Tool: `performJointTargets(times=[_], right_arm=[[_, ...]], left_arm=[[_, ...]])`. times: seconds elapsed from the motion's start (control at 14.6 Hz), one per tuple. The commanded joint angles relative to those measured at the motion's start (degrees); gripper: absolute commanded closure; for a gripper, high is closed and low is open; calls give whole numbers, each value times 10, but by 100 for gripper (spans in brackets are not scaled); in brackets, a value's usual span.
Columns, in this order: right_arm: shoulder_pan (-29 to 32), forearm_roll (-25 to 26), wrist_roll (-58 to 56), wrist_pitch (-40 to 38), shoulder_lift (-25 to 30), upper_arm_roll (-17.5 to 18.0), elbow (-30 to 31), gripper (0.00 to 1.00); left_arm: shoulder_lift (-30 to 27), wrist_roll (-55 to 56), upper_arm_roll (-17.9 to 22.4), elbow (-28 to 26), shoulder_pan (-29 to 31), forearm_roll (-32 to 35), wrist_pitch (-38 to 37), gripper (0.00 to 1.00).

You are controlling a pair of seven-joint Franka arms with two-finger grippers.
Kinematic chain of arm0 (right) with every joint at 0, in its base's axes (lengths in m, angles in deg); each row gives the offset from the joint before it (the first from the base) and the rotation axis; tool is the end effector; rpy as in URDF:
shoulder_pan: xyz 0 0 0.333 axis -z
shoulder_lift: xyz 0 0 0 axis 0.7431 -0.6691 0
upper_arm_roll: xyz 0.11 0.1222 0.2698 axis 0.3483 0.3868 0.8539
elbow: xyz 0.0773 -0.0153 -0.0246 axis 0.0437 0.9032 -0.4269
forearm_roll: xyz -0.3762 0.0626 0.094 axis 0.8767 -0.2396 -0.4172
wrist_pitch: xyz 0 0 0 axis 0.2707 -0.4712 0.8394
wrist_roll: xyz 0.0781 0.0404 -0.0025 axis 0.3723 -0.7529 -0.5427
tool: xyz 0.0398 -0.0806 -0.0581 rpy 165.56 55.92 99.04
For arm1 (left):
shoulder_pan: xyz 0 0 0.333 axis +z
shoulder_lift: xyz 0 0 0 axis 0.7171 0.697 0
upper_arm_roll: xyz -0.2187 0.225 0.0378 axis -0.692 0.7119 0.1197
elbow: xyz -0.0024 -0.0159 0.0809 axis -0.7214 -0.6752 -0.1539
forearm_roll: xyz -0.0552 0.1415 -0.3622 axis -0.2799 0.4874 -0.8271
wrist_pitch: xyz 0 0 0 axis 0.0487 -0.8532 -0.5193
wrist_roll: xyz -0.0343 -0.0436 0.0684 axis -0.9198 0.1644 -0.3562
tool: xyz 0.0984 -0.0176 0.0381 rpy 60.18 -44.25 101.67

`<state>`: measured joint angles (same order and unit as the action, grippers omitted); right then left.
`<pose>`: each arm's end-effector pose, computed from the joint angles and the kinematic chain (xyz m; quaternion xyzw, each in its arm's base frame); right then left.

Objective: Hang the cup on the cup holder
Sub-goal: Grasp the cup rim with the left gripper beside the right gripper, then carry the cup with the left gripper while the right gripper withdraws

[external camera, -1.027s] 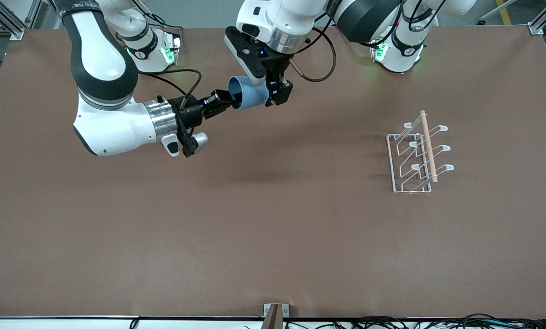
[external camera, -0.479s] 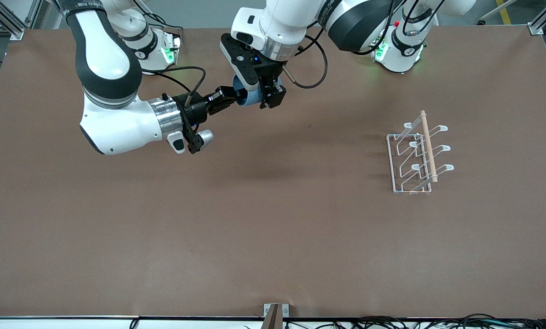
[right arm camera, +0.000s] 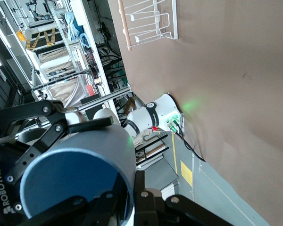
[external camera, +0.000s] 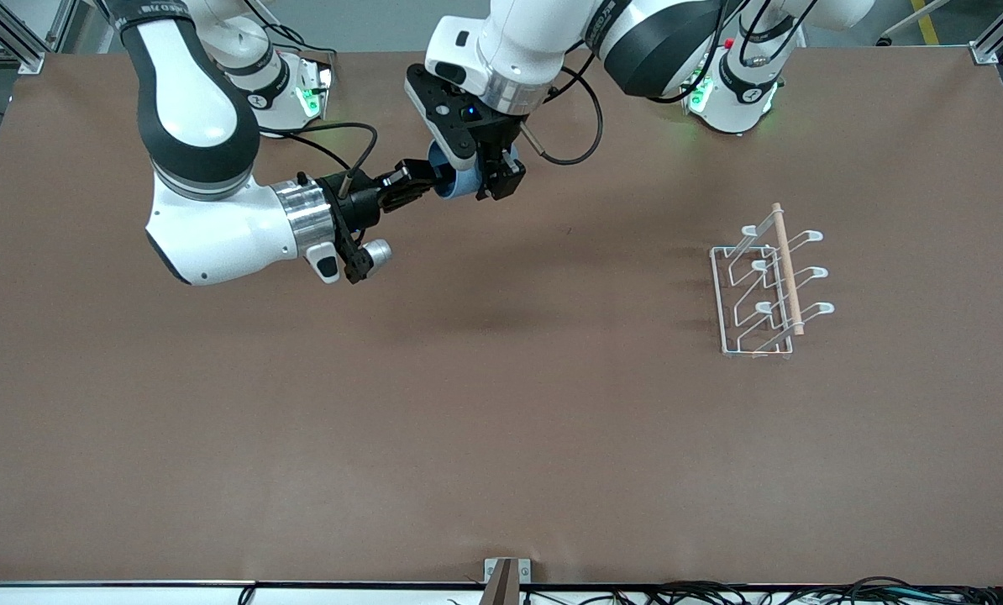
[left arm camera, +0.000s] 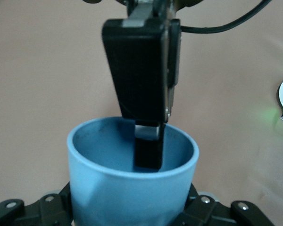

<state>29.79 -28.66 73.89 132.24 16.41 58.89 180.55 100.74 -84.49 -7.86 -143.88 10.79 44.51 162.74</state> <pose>0.5289 0.3177 0.4680 -0.8091 -0.0764 0.2570 0.5229 0.4335 -0.5172 0.5662 0.8641 -0.4754 0.0835 0.1427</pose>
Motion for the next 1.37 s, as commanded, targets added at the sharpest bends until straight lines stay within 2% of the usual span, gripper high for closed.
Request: performJointTargets(times=[0.0, 0.21, 0.34, 0.62, 0.89, 1.03, 1.16, 1.3], right_arm=[[1, -12, 10, -7, 14, -3, 6, 0], [13, 10, 9, -1, 15, -9, 5, 0], [33, 86, 10, 3, 15, -13, -4, 0], [102, 241, 10, 6, 18, -17, -6, 0], [136, 426, 11, 46, 35, -17, -5, 0], [160, 483, 10, 57, 42, -17, -5, 0], [187, 519, 10, 56, 49, -16, -10, 0], [201, 556, 4, 45, 50, -16, -41, 0]], left_arm=[[2, -1, 4, 12, 7, -5, -8, 40], [-3, -5, 6, 11, 36, 22, -66, 40], [-3, -7, 6, 13, 74, 67, -130, 40], [-3, -16, 6, 12, 119, 149, -214, 40], [-6, -78, 6, 13, 151, 232, -299, 41], [-11, -142, 6, 13, 161, 283, -332, 41], [-5, -206, 6, 10, 165, 333, -368, 41], [9, -243, 6, 6, 166, 385, -394, 40]])
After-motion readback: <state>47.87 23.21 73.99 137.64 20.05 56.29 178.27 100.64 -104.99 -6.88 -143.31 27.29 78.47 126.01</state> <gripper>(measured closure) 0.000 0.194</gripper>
